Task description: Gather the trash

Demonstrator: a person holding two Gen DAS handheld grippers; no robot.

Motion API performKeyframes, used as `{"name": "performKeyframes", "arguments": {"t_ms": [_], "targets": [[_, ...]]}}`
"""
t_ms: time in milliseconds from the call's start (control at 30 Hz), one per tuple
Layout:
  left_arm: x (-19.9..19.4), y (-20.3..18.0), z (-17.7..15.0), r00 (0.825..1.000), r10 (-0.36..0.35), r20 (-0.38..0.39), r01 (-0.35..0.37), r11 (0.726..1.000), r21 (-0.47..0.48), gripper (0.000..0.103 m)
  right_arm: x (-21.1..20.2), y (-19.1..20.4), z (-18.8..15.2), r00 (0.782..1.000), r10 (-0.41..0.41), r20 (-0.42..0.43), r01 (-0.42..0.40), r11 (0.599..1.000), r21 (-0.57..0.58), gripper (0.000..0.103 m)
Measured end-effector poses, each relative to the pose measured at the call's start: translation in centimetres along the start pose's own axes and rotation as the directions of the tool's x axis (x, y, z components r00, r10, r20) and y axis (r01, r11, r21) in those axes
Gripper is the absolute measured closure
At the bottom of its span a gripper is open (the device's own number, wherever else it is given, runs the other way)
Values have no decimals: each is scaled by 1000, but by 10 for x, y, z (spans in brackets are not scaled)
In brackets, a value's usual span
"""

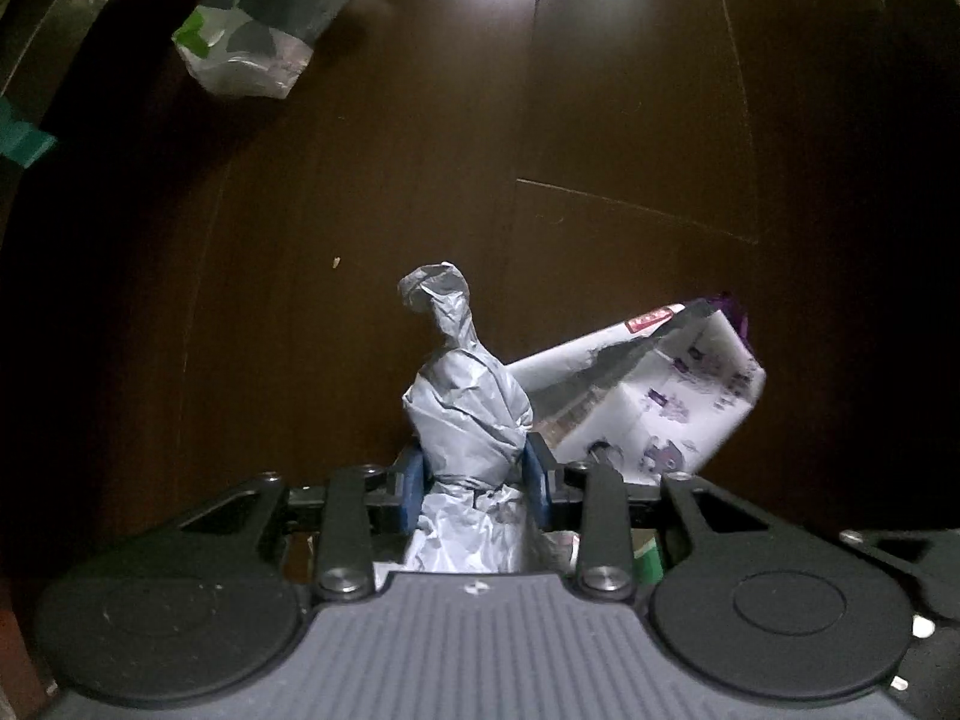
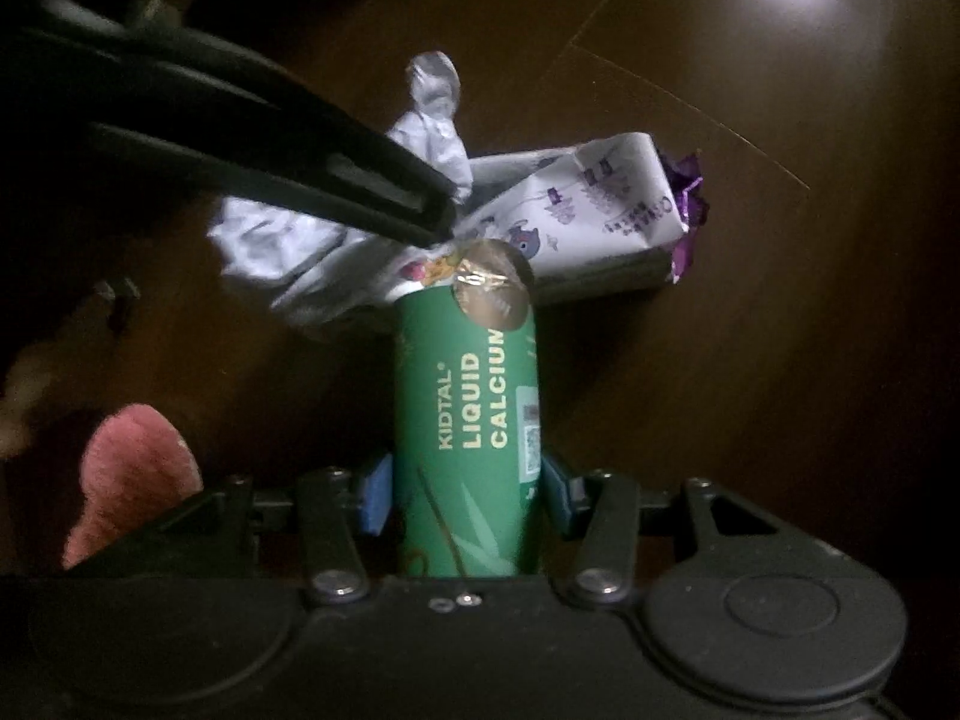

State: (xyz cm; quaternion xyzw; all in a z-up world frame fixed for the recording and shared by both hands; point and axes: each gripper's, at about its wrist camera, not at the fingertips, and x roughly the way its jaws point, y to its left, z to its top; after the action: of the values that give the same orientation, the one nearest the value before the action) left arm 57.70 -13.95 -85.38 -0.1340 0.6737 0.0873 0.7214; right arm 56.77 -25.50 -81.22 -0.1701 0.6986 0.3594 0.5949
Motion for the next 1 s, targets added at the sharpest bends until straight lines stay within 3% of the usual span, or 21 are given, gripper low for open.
{"name": "performKeyframes", "arguments": {"t_ms": [167,400,533,600,800,1000], "targets": [[2,-8,-8,999,35,5,-35,999,15,71,-31,0,-8,998,24,54,-29,996,85,55],[21,-19,-4,998,61,-14,-60,996,67,72,-71,1,-21,994,14,110,-26,993,113,55],[29,-3,2,995,81,-65,-81,997,5,73,-90,1,-27,989,70,127,-92,980,176,55],[25,3,1,995,72,-66,-73,997,-13,73,-102,-4,-31,989,54,135,-78,980,181,55],[-31,17,-1,999,27,-22,-28,997,-69,73,-129,1,-43,986,-5,165,-24,985,173,54],[-146,19,-3,998,-51,38,55,992,-113,73,-192,24,-46,972,-44,232,5,986,167,55]]}}
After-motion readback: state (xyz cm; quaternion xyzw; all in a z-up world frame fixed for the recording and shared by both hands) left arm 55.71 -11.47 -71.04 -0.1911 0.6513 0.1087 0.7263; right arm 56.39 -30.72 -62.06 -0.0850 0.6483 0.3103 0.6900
